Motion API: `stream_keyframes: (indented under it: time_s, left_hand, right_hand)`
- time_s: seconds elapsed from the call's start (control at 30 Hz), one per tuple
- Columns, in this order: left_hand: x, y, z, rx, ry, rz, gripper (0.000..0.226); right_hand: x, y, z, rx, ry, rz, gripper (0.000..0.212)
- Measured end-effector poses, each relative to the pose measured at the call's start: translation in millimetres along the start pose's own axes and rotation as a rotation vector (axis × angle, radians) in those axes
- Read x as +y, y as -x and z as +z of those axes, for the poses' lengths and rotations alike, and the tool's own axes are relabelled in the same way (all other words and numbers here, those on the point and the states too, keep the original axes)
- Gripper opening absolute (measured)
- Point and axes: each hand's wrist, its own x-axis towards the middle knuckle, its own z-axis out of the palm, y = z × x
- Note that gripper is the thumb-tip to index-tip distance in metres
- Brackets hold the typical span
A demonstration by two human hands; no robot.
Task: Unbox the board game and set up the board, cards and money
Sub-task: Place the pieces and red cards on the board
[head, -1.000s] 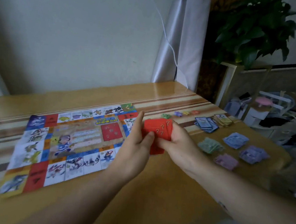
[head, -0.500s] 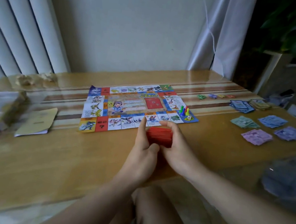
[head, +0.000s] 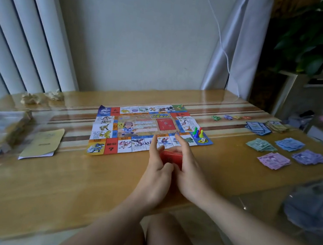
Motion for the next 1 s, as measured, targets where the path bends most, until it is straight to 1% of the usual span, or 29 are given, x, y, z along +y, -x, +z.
stream_keyframes:
  time_s: [0.13, 0.27, 0.33, 0.37, 0.4, 0.5, 0.53, 0.6, 0.67, 0.7, 0.8, 0.87, 0.93, 1.0]
  left_hand:
    - [-1.2, -3.5, 1.1, -0.015, 0.017, -0.048, 0.083]
    - [-0.4, -2.6, -4.1, -0.11, -0.056, -0.069, 0.078]
    - [-2.0, -2.7, -12.5, -0.16, -0.032, -0.084, 0.073]
    - [-0.7, -5.5, -16.9, -0.168, 0.024, -0.104, 0.069]
    - [1.7, -10.4, -21.8, -0.172, 0.116, -0.127, 0.063]
    - [12.2, -23.0, -41.2, -0.263, 0.435, -0.191, 0.039]
    - [16.3, -25.1, -47.8, -0.321, 0.513, -0.197, 0.038]
    - [22.6, -31.2, -58.8, -0.433, 0.637, -0.169, 0.049]
    - [25.5, -40.2, -65.7, -0.495, 0.709, -0.125, 0.06]
    - [27.6, -44.7, -67.8, -0.504, 0.735, -0.111, 0.062]
    - [33.7, -58.5, -73.2, -0.509, 0.783, -0.09, 0.063]
    - [37.9, -66.1, -76.9, -0.527, 0.786, -0.075, 0.064]
    - [42.2, -72.1, -78.2, -0.541, 0.781, -0.067, 0.066]
    - [44.9, -77.9, -78.6, -0.513, 0.792, -0.081, 0.068]
  right_hand:
    - [0.3, -5.4, -3.3, -0.025, 0.128, -0.068, 0.07]
    - [0.9, -8.2, -8.3, -0.165, 0.333, -0.054, 0.066]
    - [-1.9, -11.2, -15.2, -0.189, 0.34, -0.04, 0.059]
    - [-5.2, -13.8, -20.3, -0.202, 0.294, -0.021, 0.056]
    - [-10.2, -17.6, -26.7, -0.218, 0.2, 0.007, 0.053]
    - [-31.4, -31.8, -46.4, -0.294, -0.202, 0.109, 0.052]
    - [-38.0, -36.8, -52.0, -0.335, -0.3, 0.134, 0.052]
    - [-49.1, -46.9, -59.4, -0.424, -0.402, 0.135, 0.053]
    - [-60.9, -56.6, -62.4, -0.473, -0.423, 0.109, 0.053]
    - [-65.8, -61.8, -63.9, -0.481, -0.41, 0.095, 0.053]
    - [-79.0, -77.9, -68.7, -0.492, -0.345, 0.038, 0.05]
    - [-84.7, -88.0, -71.1, -0.529, -0.332, -0.002, 0.048]
    - [-86.3, -96.6, -71.2, -0.556, -0.358, 0.007, 0.048]
    - [-83.5, -104.4, -69.9, -0.562, -0.397, 0.05, 0.048]
